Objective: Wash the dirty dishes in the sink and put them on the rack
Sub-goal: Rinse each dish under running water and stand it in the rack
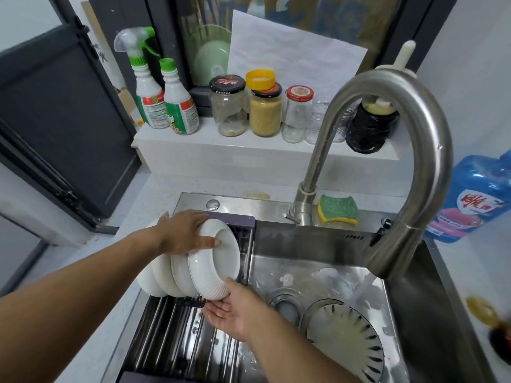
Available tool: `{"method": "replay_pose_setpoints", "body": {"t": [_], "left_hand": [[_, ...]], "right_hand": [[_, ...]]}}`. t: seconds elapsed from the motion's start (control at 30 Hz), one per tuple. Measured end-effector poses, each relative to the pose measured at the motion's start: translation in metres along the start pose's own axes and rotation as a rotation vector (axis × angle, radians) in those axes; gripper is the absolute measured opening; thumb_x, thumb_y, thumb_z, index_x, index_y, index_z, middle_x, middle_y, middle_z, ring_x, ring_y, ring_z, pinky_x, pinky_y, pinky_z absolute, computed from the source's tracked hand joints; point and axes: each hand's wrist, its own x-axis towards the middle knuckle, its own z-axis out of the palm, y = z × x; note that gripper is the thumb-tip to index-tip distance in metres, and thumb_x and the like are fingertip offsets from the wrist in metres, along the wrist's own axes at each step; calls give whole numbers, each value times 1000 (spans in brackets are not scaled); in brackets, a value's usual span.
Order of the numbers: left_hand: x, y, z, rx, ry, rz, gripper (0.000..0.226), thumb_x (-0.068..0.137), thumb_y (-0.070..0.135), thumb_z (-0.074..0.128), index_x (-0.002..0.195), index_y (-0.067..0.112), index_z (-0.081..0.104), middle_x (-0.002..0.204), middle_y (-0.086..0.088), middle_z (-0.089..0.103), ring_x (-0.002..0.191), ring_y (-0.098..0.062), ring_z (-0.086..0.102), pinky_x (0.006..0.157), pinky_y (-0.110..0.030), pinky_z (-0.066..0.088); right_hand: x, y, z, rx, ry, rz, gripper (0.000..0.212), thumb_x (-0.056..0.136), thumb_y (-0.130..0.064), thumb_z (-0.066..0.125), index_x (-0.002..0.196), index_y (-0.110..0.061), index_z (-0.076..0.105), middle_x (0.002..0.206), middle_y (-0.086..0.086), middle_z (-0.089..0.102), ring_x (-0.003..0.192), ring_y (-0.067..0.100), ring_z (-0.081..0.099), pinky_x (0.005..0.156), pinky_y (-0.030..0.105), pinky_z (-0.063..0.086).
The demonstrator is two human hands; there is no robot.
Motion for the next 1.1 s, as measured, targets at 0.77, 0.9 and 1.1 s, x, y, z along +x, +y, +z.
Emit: {"method": "replay_pose_setpoints", "body": {"t": [0.77, 0.9, 1.1], "left_hand": [[-23, 166, 136, -461, -46, 46, 20, 96, 21, 65, 114, 21, 74, 106, 7, 75, 97, -8, 69, 82, -16, 50], [-17, 179, 175, -704, -211, -63, 24, 95, 2, 61, 92, 17, 79, 74, 14, 72, 70, 0, 63, 66, -12, 49], [-15, 193, 238, -763, -273, -276, 25, 94, -1, 60, 74, 12, 68, 57, 10, 54, 49, 0, 47, 51, -15, 39]], "right_hand": [[-60, -113, -298, -1246, 512, -325, 20, 85, 3, 70, 69, -9, 64, 66, 9, 64, 56, 16, 61, 61, 40, 59], [-43, -121, -316, -1376, 599, -409, 31, 85, -1, 75, 62, -11, 58, 63, 7, 62, 51, 15, 60, 50, 29, 52], [-24, -119, -334, -1669, 646, -377, 31, 87, -33, 69, 94, -20, 42, 101, 4, 64, 90, 25, 61, 77, 32, 48]]}}
